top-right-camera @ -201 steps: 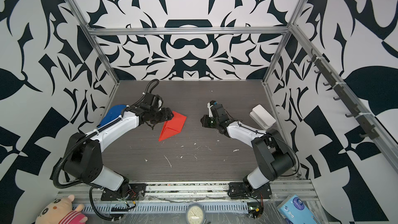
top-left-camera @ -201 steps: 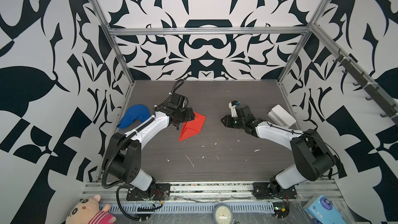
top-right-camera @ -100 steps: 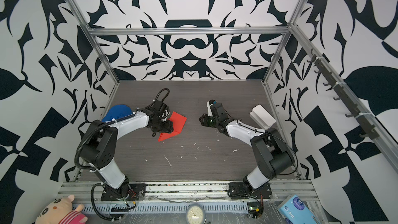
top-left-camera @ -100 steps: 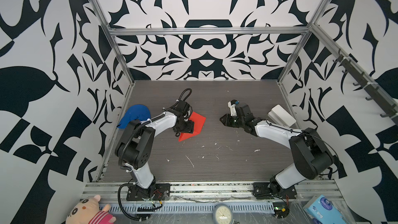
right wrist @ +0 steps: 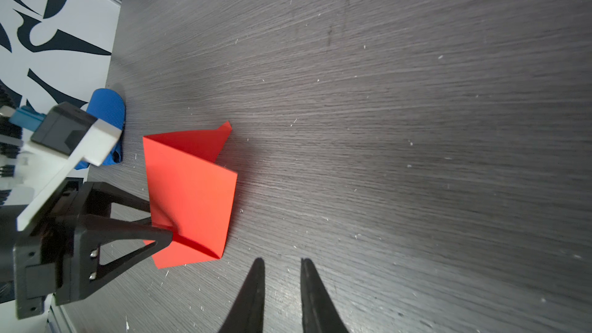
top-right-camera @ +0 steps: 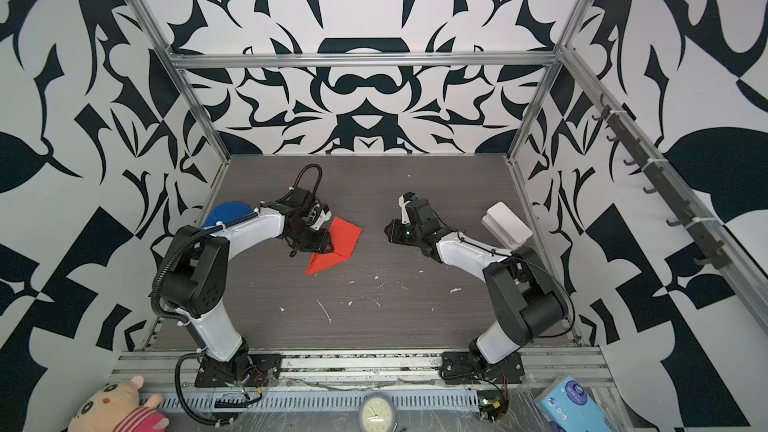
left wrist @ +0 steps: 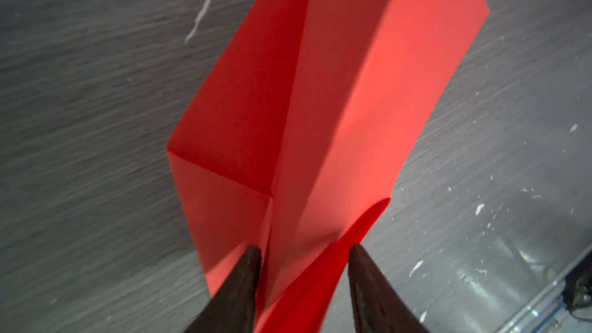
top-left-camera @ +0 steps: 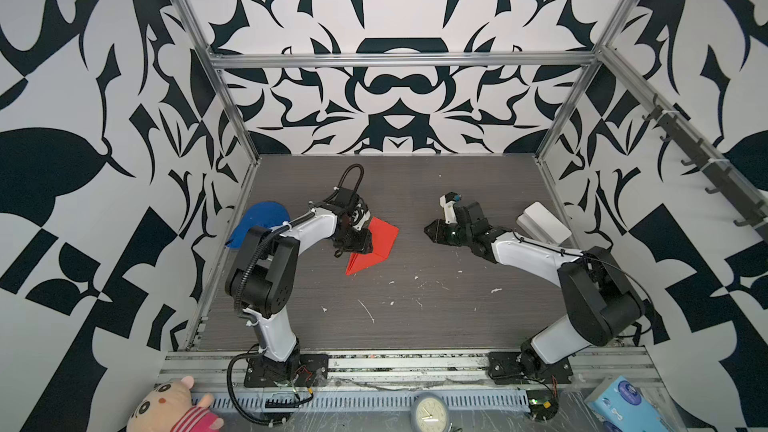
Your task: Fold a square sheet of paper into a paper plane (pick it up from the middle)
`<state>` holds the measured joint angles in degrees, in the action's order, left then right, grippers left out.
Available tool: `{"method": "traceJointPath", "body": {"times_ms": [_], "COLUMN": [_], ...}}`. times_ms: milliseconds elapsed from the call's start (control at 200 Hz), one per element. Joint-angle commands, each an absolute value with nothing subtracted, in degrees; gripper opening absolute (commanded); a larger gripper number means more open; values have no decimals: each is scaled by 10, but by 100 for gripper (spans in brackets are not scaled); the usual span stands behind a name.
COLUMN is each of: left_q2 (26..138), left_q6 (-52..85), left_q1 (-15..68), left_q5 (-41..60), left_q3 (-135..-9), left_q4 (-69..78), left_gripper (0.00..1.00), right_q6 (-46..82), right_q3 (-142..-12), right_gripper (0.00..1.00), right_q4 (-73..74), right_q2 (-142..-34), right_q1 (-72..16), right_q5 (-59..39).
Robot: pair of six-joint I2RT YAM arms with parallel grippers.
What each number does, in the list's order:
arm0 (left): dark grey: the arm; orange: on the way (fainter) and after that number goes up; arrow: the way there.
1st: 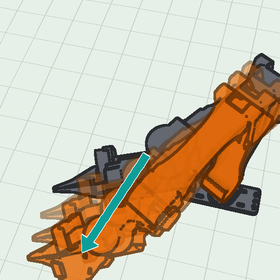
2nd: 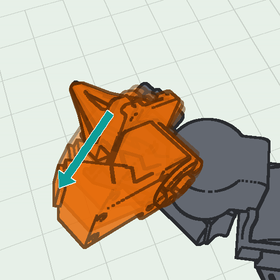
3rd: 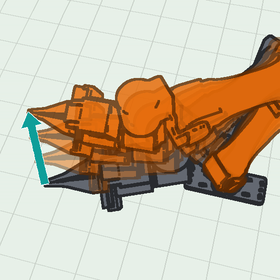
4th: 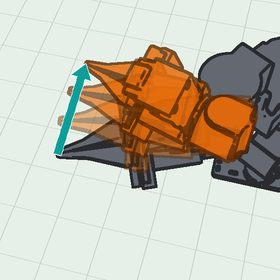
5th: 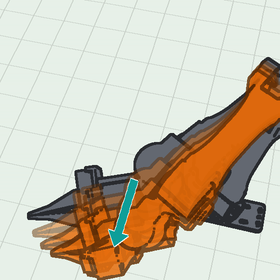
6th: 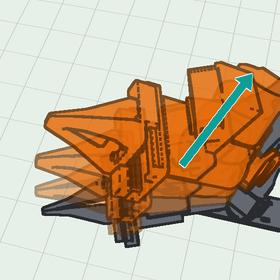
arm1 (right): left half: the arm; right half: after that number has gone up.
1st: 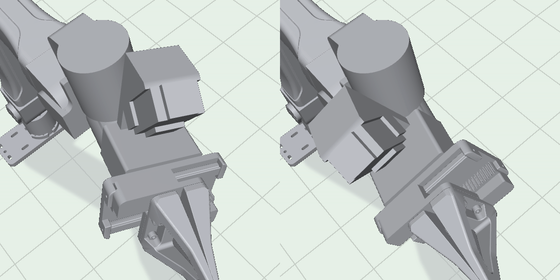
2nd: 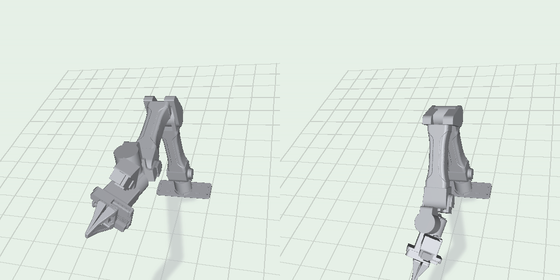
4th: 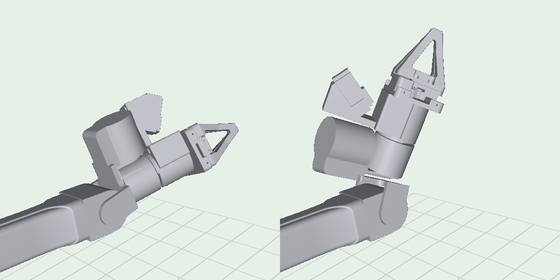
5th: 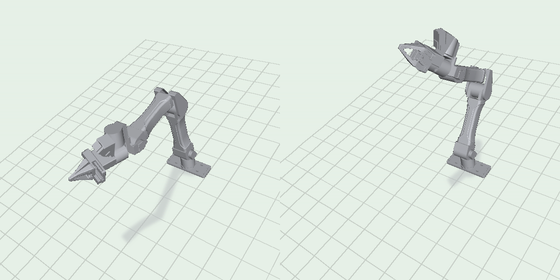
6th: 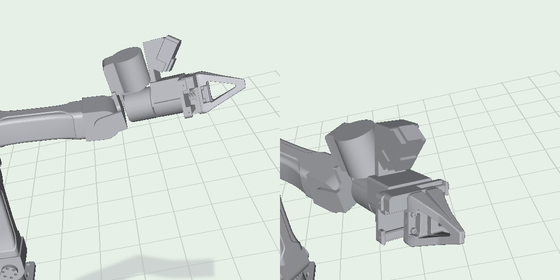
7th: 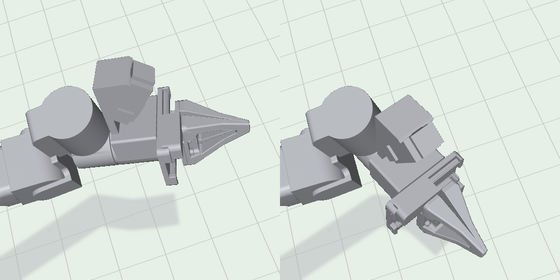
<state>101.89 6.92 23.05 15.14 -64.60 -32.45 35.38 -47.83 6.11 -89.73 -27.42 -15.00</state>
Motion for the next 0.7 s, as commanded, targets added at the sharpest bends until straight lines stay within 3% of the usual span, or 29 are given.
{"method": "traceJointPath", "body": {"times_ms": [0,140,300,500,620,695], "left_q2": [1032,1038,1042,1028,1023,1022], "left_q6": [44,38,47,96,182,256], "left_q1": [224,224,221,220,219,219], "left_q5": [189,206,222,287,322,346], "left_q3": [-652,-653,-653,-647,-628,-609], "left_q4": [-354,-359,-352,-295,-204,-126], "left_gripper": [48,43,19,8,6,6], "right_q6": [358,360,360,364,369,380], "right_q3": [-496,-495,-494,-481,-465,-455], "right_gripper": [24,24,23,24,33,45], "right_q4": [79,79,79,101,137,168], "right_q2": [-894,-894,-892,-888,-895,-904], "right_q1": [-276,-276,-276,-276,-275,-273], "right_q5": [-148,-148,-148,-174,-229,-270]}}
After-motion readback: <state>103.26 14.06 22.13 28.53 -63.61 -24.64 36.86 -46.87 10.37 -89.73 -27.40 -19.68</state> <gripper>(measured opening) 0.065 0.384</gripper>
